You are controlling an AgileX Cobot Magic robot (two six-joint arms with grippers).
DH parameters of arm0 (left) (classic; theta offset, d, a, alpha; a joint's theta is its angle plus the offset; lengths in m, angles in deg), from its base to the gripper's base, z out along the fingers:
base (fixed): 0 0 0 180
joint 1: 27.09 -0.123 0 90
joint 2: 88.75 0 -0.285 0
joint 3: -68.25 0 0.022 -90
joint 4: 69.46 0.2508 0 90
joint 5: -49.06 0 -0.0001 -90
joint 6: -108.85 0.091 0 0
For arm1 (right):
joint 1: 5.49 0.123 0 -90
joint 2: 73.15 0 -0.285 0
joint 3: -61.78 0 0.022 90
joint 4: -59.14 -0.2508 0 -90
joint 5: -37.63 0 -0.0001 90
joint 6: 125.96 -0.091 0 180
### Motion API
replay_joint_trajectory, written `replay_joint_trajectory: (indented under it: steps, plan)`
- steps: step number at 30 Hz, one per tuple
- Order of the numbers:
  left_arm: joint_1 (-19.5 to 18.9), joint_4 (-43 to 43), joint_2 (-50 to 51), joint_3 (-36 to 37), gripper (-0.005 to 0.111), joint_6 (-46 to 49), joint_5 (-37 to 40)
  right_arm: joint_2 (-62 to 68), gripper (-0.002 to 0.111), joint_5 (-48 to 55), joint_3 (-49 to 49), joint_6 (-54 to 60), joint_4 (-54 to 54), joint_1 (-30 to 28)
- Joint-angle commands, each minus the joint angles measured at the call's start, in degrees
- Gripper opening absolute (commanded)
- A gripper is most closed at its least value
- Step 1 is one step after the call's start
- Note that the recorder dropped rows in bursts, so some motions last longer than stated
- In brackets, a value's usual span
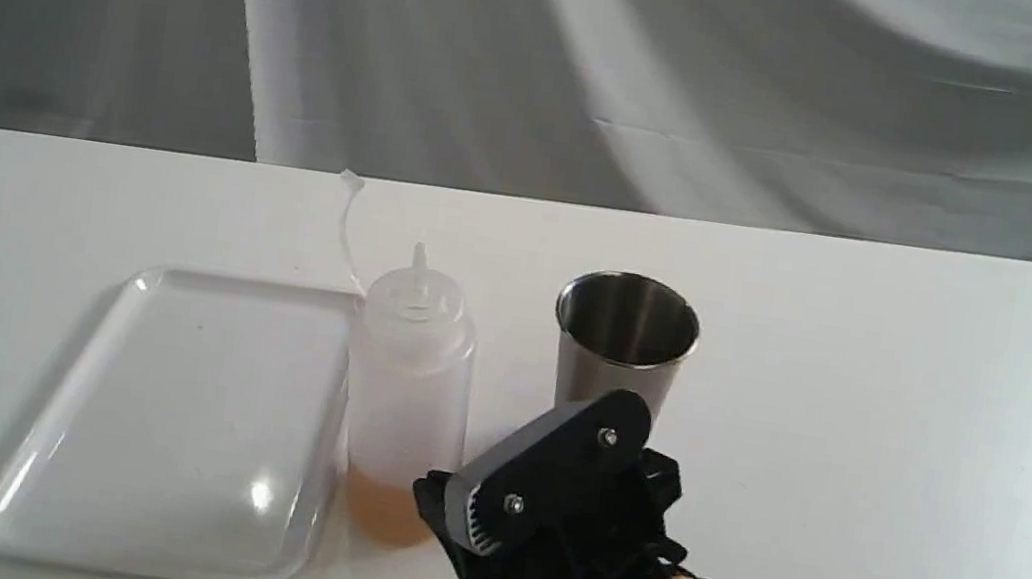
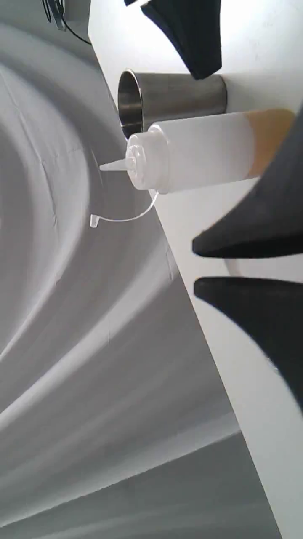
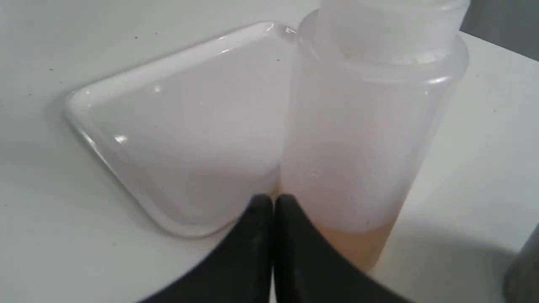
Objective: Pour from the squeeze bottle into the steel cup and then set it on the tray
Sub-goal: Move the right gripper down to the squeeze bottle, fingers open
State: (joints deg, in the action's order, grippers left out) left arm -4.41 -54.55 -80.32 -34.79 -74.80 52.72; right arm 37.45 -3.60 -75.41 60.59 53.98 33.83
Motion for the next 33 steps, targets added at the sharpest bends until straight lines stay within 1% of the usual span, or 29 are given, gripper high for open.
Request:
replay_joint_trajectory:
  steps: [1, 9, 14, 16, 19, 22, 27, 29, 31, 33]
  plan:
    - [-0.1, -0.1, 0.2, 0.3, 0.008, -0.2, -0.4, 0.7, 0.000, -1.7, 0.2, 0.8, -0.9, 0.1]
    - [-0.1, -0.1, 0.2, 0.3, 0.008, -0.2, -0.4, 0.7, 0.000, -0.8, 0.2, 0.7, -4.6, 0.1]
    - [-0.1, -0.1, 0.2, 0.3, 0.008, -0.2, -0.4, 0.7, 0.000, 0.1, 0.2, 0.7, -5.1, 0.1]
    - [-0.1, -0.1, 0.2, 0.3, 0.008, -0.2, -0.4, 0.7, 0.003, 0.1, 0.2, 0.7, -5.1, 0.1]
    - [-0.1, -0.1, 0.2, 0.3, 0.008, -0.2, -0.4, 0.7, 0.014, 0.3, 0.2, 0.7, -5.1, 0.1]
    - [-0.1, -0.1, 0.2, 0.3, 0.008, -0.2, -0.4, 0.7, 0.031, 0.3, 0.2, 0.7, -5.1, 0.1]
    - [-0.1, -0.1, 0.2, 0.3, 0.008, -0.2, -0.4, 0.7, 0.068, 0.3, 0.2, 0.5, -5.1, 0.1]
    - [-0.1, -0.1, 0.2, 0.3, 0.008, -0.2, -0.4, 0.7, 0.078, 0.3, 0.2, 0.5, -5.1, 0.1]
    - [-0.1, -0.1, 0.2, 0.3, 0.008, -0.2, -0.4, 0.7, 0.083, 0.3, 0.2, 0.5, -5.5, 0.1]
    - [-0.1, -0.1, 0.2, 0.3, 0.008, -0.2, -0.4, 0.7, 0.085, 0.3, 0.2, 0.5, -5.6, 0.1]
